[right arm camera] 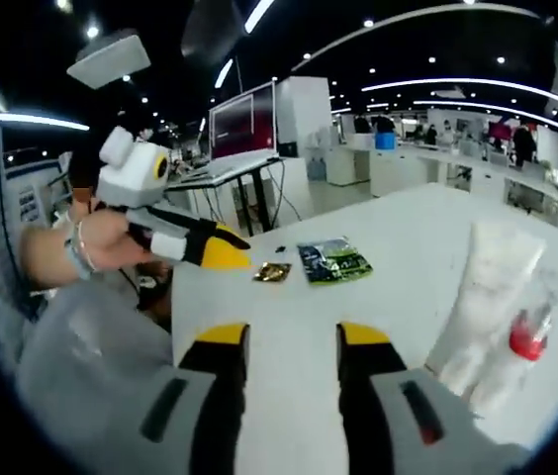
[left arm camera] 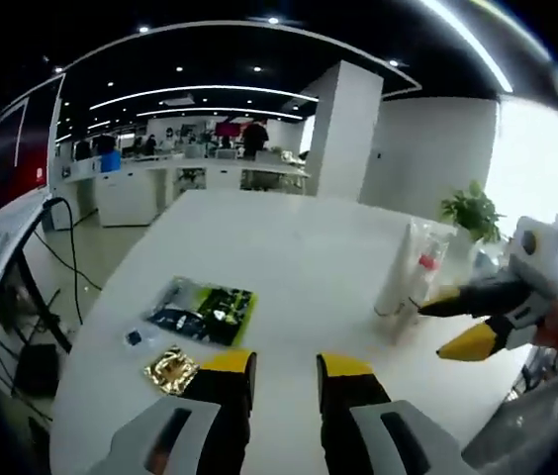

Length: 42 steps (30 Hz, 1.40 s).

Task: Arrange the skincare products in the storage area until every visible bottle or jar stands upright without overlapping.

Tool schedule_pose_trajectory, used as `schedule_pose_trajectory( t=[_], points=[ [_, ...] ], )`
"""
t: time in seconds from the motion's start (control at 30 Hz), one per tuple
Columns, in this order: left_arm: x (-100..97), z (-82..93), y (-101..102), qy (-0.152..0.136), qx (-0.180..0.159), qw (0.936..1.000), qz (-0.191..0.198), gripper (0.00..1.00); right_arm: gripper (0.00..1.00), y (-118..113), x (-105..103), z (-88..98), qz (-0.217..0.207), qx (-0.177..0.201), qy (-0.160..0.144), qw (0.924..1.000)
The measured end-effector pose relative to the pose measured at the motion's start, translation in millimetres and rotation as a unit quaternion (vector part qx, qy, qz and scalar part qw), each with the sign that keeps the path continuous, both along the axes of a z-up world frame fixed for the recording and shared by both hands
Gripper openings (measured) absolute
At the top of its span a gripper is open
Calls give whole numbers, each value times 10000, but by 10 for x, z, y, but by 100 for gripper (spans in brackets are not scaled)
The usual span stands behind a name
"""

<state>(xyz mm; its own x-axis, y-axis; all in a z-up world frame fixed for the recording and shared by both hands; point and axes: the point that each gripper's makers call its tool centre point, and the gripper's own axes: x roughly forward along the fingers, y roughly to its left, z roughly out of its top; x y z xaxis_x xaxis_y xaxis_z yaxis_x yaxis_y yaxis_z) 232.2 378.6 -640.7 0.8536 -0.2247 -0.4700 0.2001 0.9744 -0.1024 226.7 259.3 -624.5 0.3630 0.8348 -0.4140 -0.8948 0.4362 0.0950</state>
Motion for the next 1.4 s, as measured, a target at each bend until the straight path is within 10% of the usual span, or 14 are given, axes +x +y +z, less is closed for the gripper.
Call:
schedule_pose_trajectory(
  t=[0.7,1.4],
  points=[
    [1,-73,121,-3,-257,9994,234,26,35,673,566,1288,371,-158,-1113,9930],
    [569,-218,597,459,-707,9913,1011,27,35,1541,1428,888,628,-875,-599,9924]
  ],
)
